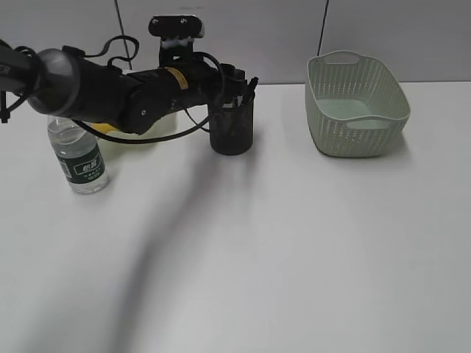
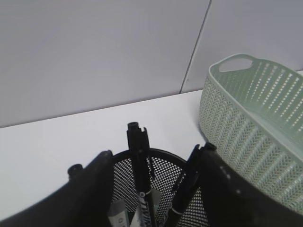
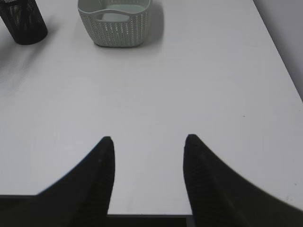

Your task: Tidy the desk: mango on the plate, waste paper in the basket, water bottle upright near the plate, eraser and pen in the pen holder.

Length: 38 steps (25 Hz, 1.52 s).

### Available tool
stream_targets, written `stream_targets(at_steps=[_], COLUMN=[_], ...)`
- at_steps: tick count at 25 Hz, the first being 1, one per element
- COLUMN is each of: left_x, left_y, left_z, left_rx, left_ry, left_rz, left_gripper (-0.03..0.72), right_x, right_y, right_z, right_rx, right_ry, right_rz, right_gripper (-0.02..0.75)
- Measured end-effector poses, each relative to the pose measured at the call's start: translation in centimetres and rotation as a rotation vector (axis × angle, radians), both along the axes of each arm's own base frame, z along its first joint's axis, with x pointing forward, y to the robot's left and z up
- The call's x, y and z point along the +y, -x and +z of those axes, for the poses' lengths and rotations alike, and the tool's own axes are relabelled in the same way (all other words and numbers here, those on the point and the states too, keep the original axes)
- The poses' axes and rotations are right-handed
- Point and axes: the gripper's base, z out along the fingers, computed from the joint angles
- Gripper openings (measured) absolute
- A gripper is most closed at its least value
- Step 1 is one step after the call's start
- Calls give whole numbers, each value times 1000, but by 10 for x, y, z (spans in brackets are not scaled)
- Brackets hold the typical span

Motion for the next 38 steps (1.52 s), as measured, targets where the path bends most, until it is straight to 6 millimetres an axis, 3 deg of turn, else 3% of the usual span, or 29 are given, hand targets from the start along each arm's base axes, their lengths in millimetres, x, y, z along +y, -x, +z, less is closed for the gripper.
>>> stream_targets(at_steps=[5, 12, 20, 27, 29, 31, 38], left_x=[2, 15, 49, 67, 82, 110, 227], left_y=[4, 35, 85, 100, 95, 87, 57], left_z=[17, 91, 172, 235, 250, 259, 251], left_rx=[12, 94, 329, 438, 422, 440, 560], left_ry=[-23, -130, -239, -317, -317, -317, -296], left_rz=[-1, 4, 70, 99, 127, 202, 497], left_gripper=[454, 452, 447, 445, 443, 440, 439], right_x=[0, 0, 0, 0, 0, 0, 0], right_y=[0, 0, 0, 0, 0, 0, 0], right_z=[0, 0, 0, 0, 0, 0, 0], right_rx=[0, 0, 0, 0, 0, 0, 0], right_ry=[0, 0, 0, 0, 0, 0, 0], right_rz=[0, 0, 0, 0, 0, 0, 0], right_gripper=[384, 384, 384, 384, 384, 384, 384])
